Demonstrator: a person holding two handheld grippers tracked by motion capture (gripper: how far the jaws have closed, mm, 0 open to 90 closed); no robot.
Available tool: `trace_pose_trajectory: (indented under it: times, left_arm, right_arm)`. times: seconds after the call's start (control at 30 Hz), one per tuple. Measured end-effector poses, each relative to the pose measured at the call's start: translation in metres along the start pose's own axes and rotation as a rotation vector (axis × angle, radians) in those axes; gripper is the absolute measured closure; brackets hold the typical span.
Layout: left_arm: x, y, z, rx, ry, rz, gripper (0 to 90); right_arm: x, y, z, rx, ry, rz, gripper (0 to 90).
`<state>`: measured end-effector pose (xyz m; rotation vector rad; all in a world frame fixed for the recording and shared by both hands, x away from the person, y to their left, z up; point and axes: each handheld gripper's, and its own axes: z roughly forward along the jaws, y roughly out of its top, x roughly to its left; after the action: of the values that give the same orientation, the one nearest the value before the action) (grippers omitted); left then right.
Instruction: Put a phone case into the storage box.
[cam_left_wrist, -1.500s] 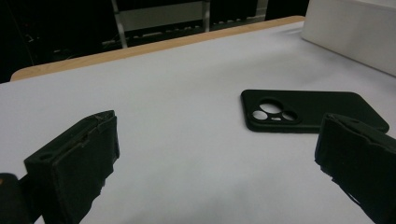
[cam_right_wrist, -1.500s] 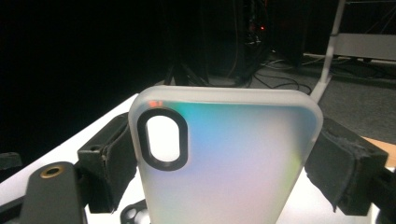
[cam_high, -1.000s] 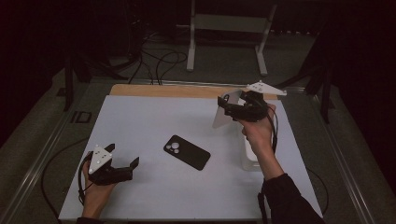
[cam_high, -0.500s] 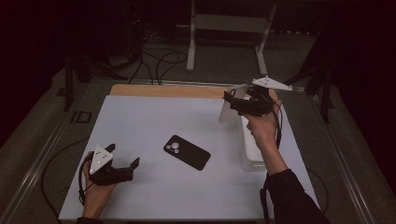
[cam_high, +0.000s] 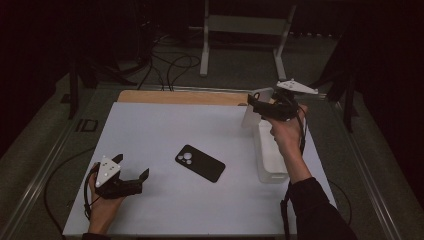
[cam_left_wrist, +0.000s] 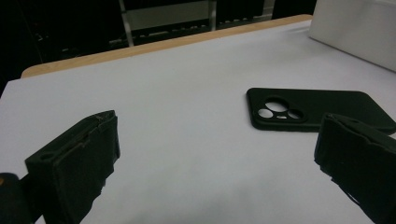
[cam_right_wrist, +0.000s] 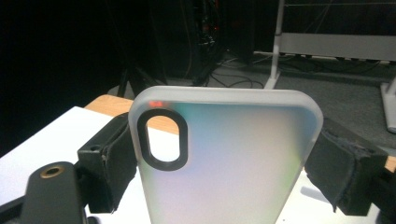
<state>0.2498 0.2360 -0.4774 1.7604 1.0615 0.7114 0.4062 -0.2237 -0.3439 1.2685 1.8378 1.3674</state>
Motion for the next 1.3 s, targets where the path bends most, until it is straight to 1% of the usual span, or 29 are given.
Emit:
trace_pose_trajectory:
  times: [0.13,0.2,0.3,0.4,0.5,0.53,0.7,0.77,0.93,1.1,1.13,1.23,1.3]
  left_arm:
    - [0.000,0.000,0.000,-0.002,0.000,-0.002,0.8]
    - [0.000,0.000,-0.001,-0.001,0.001,-0.001,0.8]
    - [0.000,0.000,-0.001,-0.001,0.000,-0.001,0.8]
    - [0.000,0.000,-0.001,-0.003,0.004,0.001,0.8]
    - [0.000,0.000,-0.001,-0.003,0.004,0.001,0.8]
    - [0.000,0.000,-0.001,-0.002,0.006,0.004,0.8]
    - [-0.001,0.000,0.000,0.000,0.004,0.011,0.8]
    - [-0.001,0.000,0.000,0.001,0.004,0.011,0.8]
    - [-0.001,0.000,-0.001,-0.002,0.004,0.008,0.8]
    - [-0.001,0.000,-0.001,-0.003,0.005,0.005,0.8]
    - [-0.001,0.000,-0.001,-0.002,0.005,0.006,0.8]
    - [-0.001,0.000,-0.002,-0.005,0.005,0.004,0.8]
    - [-0.001,0.000,-0.002,-0.006,0.005,0.004,0.8]
  right_arm:
    - [-0.003,0.000,0.001,0.003,-0.013,0.003,16.8]
    - [-0.008,0.002,0.003,0.006,-0.030,0.007,16.7]
    - [-0.009,0.002,0.004,0.007,-0.033,0.006,16.8]
    - [-0.018,0.003,0.007,0.011,-0.060,0.016,16.7]
    - [-0.019,0.003,0.007,0.012,-0.063,0.016,16.7]
    - [-0.023,0.003,0.008,0.012,-0.078,0.021,16.8]
    - [-0.027,0.004,0.010,0.014,-0.091,0.023,16.7]
    - [-0.030,0.005,0.011,0.017,-0.108,0.023,16.8]
    - [-0.036,0.003,0.016,0.028,-0.136,0.030,16.7]
    - [-0.041,0.002,0.019,0.039,-0.151,0.030,16.7]
    - [-0.044,0.002,0.020,0.041,-0.161,0.031,16.7]
    - [-0.047,0.000,0.023,0.045,-0.170,0.042,16.7]
    - [-0.049,-0.001,0.025,0.052,-0.180,0.036,16.7]
